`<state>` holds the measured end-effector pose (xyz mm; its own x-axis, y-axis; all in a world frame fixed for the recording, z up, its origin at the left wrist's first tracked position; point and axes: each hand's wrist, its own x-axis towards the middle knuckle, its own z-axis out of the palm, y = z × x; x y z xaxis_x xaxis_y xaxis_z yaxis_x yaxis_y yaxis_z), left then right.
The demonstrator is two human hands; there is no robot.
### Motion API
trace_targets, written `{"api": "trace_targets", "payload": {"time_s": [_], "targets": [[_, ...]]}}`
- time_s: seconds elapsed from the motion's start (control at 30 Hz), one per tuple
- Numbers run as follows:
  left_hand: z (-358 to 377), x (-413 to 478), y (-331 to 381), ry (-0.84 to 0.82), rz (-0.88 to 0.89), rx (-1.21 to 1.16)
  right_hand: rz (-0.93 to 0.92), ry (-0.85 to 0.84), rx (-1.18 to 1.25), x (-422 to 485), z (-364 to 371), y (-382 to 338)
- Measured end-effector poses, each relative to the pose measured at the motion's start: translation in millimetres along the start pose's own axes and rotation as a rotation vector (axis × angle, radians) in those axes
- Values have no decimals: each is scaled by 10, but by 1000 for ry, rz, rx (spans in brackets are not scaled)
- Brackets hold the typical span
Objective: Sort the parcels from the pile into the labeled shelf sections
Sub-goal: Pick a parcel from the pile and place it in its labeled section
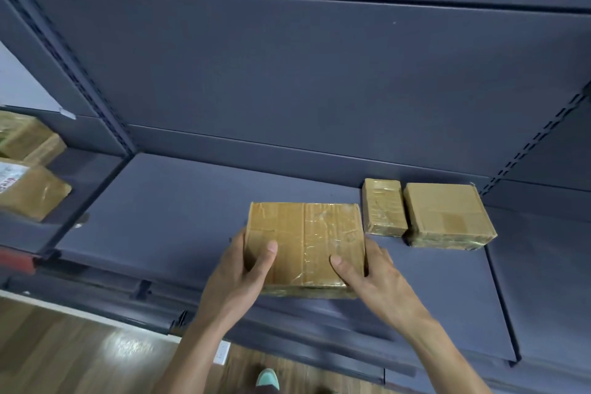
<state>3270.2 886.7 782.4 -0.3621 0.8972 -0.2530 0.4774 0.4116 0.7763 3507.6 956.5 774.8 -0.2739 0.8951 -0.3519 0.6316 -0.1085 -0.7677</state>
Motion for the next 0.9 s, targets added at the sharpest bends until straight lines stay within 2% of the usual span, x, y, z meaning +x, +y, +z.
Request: {"api": "trace_targets", "payload": {"time_s": [0.3, 0.47, 0.6, 0.9], "targets": [[-182, 421, -248, -133, 2, 48, 153, 33, -13, 171, 390, -51], [-260, 636, -314, -223, -31, 10, 230, 108, 33, 241, 470, -107], [-268, 729, -340, -289, 7, -57, 305, 157, 61, 271, 523, -127], [-342, 707, -404, -331, 151, -126, 256, 247, 103, 145, 609, -224]]}}
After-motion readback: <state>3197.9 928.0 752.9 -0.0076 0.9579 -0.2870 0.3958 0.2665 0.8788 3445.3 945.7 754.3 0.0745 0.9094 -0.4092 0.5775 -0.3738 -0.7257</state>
